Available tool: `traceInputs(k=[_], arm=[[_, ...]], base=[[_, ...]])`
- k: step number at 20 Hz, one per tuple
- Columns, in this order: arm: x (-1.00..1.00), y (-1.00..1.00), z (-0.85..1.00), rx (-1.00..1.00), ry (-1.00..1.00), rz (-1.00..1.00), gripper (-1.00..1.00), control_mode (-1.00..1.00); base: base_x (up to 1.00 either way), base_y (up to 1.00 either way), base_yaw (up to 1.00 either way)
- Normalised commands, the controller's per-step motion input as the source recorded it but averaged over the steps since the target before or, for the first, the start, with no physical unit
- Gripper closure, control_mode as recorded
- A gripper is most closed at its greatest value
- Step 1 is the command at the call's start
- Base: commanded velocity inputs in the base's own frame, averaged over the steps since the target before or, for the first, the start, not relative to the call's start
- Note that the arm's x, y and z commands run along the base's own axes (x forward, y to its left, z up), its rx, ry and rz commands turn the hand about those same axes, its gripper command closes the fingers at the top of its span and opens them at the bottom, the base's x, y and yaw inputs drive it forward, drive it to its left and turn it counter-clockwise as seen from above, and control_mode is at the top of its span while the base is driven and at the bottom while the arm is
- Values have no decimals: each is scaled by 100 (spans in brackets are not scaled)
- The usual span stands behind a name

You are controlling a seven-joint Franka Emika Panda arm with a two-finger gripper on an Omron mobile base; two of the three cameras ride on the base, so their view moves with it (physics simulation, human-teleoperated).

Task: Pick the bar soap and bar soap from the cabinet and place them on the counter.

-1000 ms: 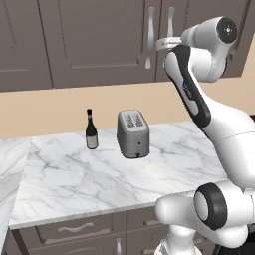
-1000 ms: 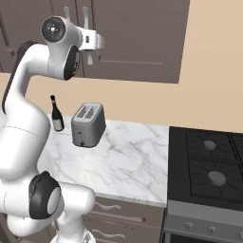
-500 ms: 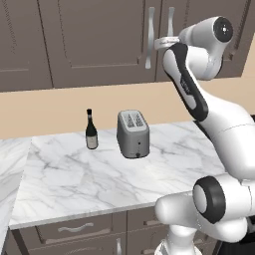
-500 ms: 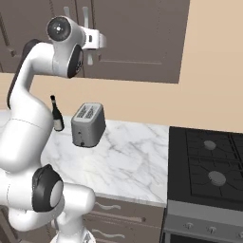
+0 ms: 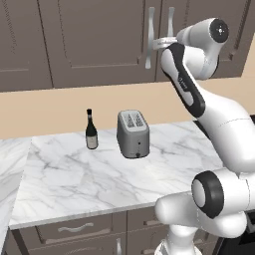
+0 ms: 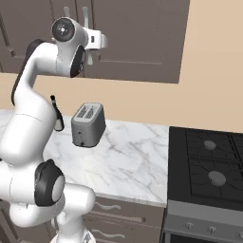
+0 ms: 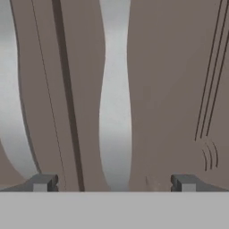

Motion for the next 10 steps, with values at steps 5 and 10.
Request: traceInputs(k=[5, 10], arm=[[19, -1, -6, 0, 0, 0, -100, -100], [19, -2, -4, 0, 0, 0, -100, -100]], base=[[0, 0, 0], [0, 0, 0]])
